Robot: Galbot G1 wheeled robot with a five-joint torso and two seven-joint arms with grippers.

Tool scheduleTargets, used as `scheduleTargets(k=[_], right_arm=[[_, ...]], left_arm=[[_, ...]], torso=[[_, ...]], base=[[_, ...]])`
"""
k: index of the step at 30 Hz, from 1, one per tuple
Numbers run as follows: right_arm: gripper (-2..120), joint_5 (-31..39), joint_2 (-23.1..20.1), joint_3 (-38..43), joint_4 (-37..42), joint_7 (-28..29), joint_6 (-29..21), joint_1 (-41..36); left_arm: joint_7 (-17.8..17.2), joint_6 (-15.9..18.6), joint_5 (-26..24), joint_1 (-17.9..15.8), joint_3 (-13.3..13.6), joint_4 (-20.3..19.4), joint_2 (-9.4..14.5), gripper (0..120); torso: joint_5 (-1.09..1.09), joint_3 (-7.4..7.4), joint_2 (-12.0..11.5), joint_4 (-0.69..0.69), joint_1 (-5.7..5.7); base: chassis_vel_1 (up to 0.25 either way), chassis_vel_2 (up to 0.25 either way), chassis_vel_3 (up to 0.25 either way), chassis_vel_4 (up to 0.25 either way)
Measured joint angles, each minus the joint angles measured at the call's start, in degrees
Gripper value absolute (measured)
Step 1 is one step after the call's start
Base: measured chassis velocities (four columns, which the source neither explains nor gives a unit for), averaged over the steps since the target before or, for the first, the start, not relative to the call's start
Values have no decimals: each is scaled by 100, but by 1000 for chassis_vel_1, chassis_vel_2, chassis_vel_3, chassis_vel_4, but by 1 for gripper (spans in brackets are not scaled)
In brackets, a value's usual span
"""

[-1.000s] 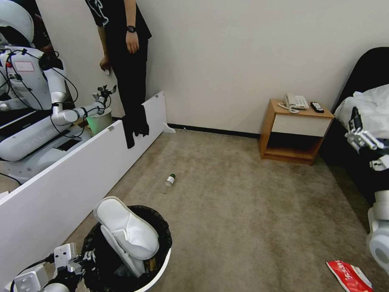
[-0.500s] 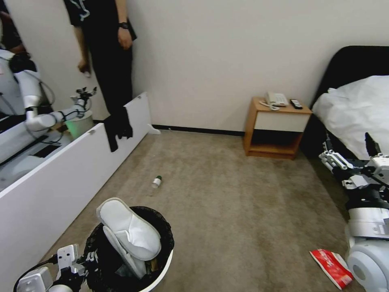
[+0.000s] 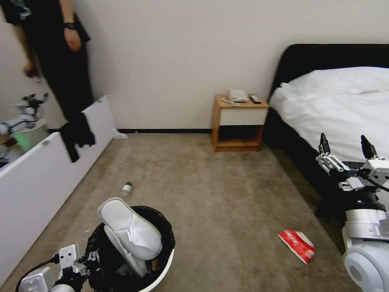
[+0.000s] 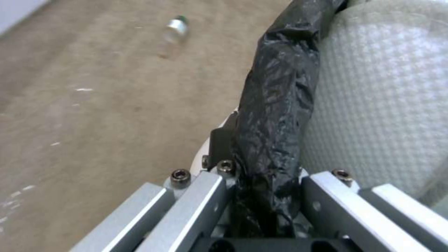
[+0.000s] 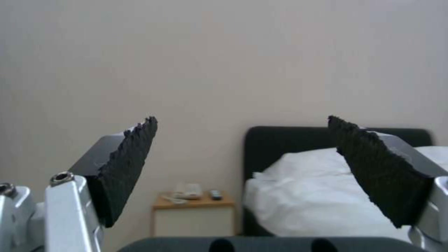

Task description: Pick up the trash bin, then pick up the garbage from the floor and place it into the trash bin.

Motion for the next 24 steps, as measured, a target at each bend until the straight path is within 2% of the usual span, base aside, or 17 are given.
scheduleTargets(k=[9, 15, 24], right_arm=[[98, -23, 9, -89, -48, -73, 110, -1], [99, -74, 22, -159, -50, -111, 175, -47], [100, -102, 42, -248, -2, -151, 202, -78]], left_arm=[[-4, -38, -2, -8, -17, 24, -11, 2], [-30, -42, -14, -5, -25, 32, -25, 2], [-42, -50, -67, 16, -81, 6, -24, 2]], torso=[[0, 0, 0, -2, 0], [0, 0, 0, 5, 0], [0, 0, 0, 1, 0]], base=[[-115, -113, -126, -107], [0, 0, 0, 0], [0, 0, 0, 0]])
